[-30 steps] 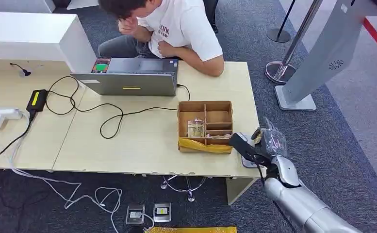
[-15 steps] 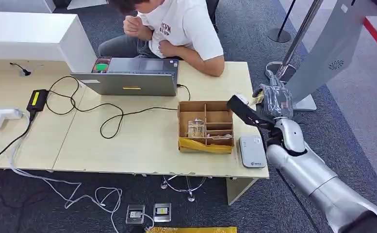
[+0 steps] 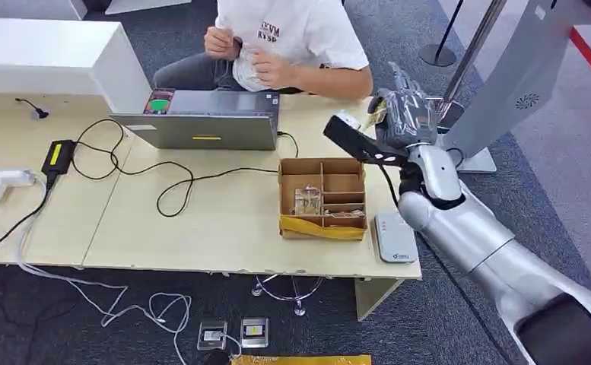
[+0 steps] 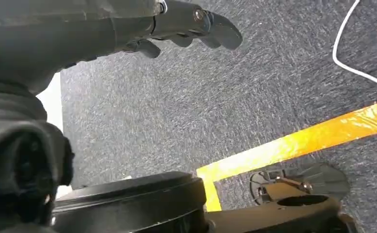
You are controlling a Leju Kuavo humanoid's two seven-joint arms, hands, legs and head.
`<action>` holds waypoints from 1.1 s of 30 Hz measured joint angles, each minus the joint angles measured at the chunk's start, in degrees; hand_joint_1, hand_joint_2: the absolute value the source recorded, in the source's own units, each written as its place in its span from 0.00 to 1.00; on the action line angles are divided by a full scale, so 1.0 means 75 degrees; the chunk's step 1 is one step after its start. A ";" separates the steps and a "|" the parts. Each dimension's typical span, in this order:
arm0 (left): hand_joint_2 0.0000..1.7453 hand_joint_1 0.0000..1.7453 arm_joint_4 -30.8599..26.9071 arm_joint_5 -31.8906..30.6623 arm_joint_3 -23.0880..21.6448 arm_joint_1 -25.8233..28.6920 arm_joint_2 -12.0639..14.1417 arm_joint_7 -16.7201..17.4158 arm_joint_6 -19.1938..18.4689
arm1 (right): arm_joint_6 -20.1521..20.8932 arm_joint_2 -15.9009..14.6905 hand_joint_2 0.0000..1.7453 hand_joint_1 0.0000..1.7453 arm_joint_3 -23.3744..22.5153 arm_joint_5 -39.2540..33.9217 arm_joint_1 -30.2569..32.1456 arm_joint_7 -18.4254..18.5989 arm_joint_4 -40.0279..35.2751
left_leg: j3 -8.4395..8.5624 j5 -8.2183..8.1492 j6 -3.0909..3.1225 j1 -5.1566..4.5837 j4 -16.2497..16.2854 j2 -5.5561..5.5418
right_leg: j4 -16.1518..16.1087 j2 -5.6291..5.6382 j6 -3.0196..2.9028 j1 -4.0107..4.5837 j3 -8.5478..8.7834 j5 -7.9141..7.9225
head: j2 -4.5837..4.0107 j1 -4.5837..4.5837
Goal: Pass the card to the sensor for recognition and then transmit it.
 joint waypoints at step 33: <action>0.00 0.00 0.0000 -0.0312 -0.0058 -0.0118 -0.0052 0.0219 -0.0294 | -0.0027 0.1556 1.00 0.00 0.0868 0.0099 -0.0484 -0.0157 0.2655 | 0.0005 0.0000 -0.0001 0.0000 0.0001 0.0005 | -0.0001 0.0006 -0.0001 -0.0001 -0.0004 -0.0001 | 0.0000 0.0003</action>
